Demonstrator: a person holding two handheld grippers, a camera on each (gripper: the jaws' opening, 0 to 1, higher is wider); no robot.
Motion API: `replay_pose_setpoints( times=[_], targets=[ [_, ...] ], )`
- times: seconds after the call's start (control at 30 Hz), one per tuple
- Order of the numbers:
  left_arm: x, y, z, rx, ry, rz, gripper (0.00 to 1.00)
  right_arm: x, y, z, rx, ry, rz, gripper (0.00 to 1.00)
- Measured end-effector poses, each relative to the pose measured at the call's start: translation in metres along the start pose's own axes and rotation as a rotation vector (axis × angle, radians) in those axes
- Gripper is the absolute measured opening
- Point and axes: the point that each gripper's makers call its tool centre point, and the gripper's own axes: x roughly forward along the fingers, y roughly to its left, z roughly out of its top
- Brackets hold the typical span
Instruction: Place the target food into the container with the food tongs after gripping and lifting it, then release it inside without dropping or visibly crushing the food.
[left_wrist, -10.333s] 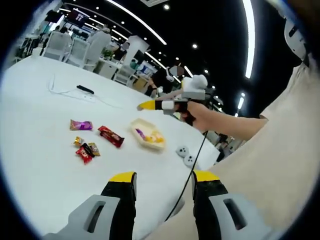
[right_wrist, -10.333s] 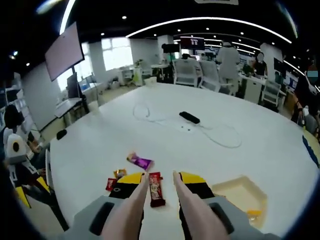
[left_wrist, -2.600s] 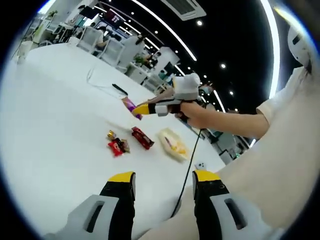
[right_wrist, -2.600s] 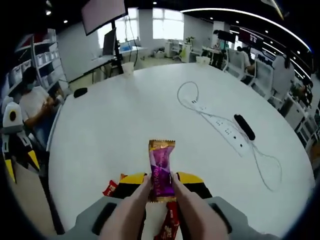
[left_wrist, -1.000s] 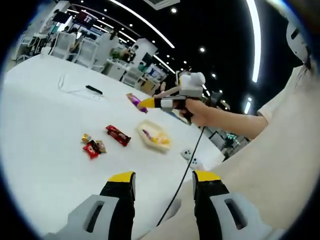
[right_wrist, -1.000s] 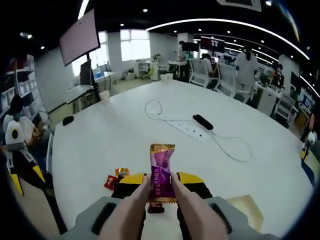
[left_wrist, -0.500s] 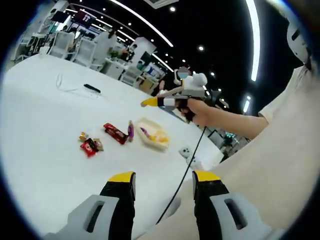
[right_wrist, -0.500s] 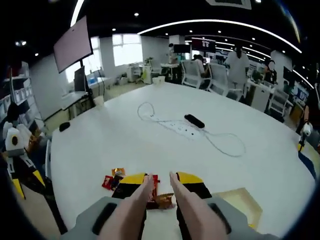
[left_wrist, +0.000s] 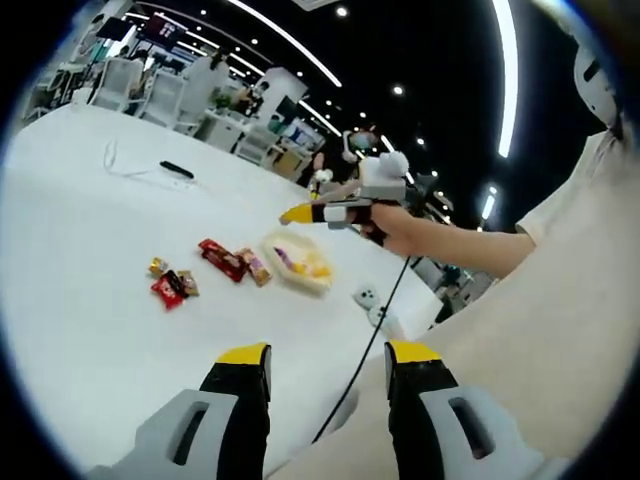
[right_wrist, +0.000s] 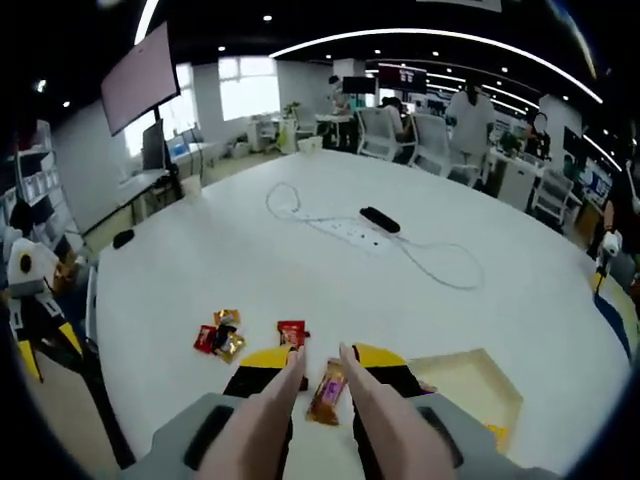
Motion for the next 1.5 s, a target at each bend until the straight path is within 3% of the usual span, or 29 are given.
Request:
replay_pose_setpoints(
  times=[0.53,1.5],
  targets=[
    [-0.007,0.006,-0.005,-0.030,0.031,0.024,0.45,0.031,-0.003,-0.046,0.075,0.090,0.001,0.22],
    [-0.014,0.011,-0.013,-0.072,0.049,0.061,0.45,0.068,-0.013,-0.066,0.089,0.160,-0.021,0.24]
  ],
)
